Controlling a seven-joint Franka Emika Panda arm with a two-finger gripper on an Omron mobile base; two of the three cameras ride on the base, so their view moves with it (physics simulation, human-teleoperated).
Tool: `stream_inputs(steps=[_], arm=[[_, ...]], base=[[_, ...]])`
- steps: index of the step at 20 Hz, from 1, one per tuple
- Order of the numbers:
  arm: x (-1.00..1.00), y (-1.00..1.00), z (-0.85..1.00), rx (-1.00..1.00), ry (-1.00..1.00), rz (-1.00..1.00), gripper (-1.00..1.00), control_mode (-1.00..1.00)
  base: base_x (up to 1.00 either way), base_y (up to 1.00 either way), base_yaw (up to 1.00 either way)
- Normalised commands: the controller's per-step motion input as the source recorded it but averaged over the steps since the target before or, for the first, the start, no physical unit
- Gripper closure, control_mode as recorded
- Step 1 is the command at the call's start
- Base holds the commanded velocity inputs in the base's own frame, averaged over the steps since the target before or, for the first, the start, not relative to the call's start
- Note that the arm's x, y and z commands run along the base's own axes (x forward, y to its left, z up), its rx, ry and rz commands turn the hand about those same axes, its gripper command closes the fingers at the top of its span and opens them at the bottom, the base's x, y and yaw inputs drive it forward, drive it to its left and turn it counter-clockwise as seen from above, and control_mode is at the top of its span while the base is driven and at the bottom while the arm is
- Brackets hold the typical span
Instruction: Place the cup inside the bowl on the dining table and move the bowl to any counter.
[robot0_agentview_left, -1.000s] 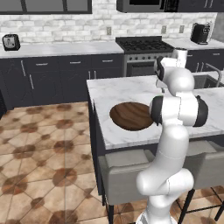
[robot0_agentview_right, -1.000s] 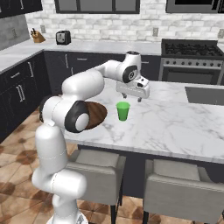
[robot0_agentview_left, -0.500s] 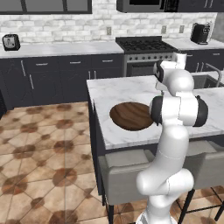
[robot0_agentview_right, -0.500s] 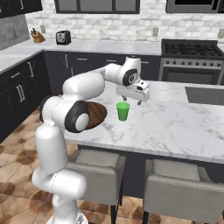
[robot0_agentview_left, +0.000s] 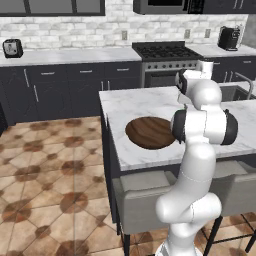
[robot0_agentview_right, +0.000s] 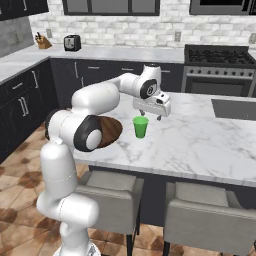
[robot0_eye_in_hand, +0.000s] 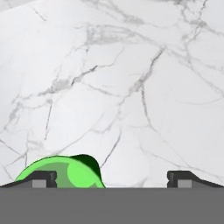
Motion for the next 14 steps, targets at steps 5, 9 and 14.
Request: stream_inputs(steps=[5, 9, 14], arm=[[-0.09, 0.05, 0.0, 0.02, 0.01, 0.0, -1.0, -1.0], [-0.14, 0.09, 0.0, 0.01, 0.0, 0.0, -1.0, -1.0], [-0.1, 0.11, 0.0, 0.0, 0.0, 0.0, -1.0, -1.0]], base=[[0.0, 0.0, 0.0], [0.0, 0.0, 0.0], [0.0, 0.0, 0.0]])
